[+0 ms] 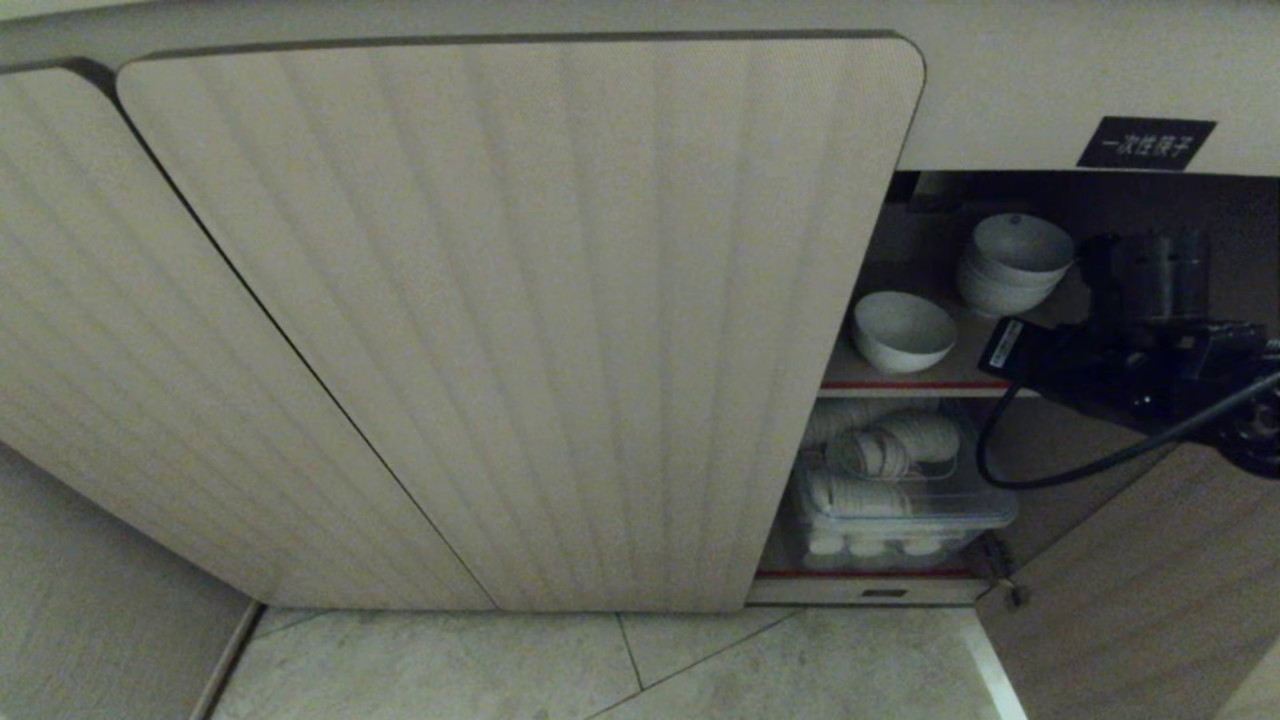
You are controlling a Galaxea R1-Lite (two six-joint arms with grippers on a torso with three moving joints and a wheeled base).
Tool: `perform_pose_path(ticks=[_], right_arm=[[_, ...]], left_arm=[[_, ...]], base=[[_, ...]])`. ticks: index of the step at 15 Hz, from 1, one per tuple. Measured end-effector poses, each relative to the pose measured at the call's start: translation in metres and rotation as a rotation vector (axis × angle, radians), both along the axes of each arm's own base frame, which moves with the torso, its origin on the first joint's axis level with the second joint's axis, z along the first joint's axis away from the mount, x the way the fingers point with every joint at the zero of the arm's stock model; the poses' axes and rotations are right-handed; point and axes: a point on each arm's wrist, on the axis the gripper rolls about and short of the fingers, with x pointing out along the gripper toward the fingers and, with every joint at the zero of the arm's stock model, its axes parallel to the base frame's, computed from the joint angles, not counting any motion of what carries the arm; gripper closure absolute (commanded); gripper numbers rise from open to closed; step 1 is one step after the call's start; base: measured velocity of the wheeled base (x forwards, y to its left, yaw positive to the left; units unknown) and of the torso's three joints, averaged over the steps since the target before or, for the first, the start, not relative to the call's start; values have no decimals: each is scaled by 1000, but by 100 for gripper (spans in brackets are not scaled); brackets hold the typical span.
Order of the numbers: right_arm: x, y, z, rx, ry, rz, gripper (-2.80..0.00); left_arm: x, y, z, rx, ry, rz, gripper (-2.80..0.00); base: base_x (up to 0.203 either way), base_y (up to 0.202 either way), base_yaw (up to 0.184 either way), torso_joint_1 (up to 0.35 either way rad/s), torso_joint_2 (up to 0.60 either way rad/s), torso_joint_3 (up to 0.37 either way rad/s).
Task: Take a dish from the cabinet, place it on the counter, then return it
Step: Close the cabinet door
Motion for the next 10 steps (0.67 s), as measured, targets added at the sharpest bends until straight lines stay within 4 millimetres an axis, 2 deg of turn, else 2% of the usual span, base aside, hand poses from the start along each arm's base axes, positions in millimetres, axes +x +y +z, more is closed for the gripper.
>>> perform_pose_path(ticks=[10], right_arm=[[-35, -6, -4, -28, 24, 11, 0]], left_arm=[[0, 0, 0, 0, 0, 1, 0]], base=[[0, 0, 0, 0, 0, 0]])
